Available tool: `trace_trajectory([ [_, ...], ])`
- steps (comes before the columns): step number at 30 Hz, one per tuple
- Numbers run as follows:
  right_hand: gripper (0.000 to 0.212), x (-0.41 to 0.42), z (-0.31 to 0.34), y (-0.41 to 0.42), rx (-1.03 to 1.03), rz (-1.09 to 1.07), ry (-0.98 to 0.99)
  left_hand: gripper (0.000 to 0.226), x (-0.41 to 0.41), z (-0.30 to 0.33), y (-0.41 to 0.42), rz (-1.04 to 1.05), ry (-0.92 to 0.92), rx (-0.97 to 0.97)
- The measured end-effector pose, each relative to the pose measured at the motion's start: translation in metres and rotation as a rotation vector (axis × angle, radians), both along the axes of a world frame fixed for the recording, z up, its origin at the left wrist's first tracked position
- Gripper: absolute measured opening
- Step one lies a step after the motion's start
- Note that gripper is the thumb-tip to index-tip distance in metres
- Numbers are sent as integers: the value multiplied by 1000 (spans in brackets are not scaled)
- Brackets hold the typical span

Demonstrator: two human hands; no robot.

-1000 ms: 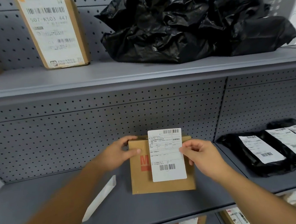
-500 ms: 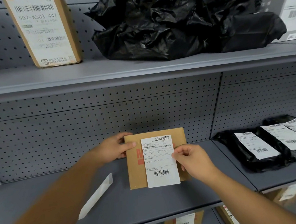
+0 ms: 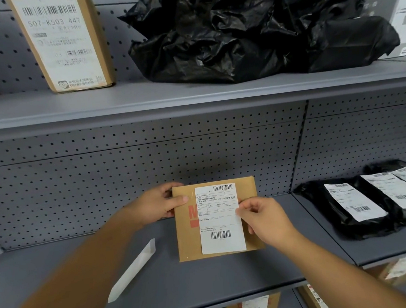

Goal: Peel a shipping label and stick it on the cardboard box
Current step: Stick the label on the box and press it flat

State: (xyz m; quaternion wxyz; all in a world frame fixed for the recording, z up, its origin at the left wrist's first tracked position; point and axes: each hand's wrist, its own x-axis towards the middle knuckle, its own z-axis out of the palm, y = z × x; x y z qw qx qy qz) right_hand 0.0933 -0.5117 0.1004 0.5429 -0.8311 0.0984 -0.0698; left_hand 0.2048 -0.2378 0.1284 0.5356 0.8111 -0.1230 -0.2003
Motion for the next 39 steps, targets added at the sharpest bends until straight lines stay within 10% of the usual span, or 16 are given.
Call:
trace_trajectory([
  [39, 29, 11, 21, 9, -545, -181, -36, 27, -1, 2, -4, 7, 37, -41],
])
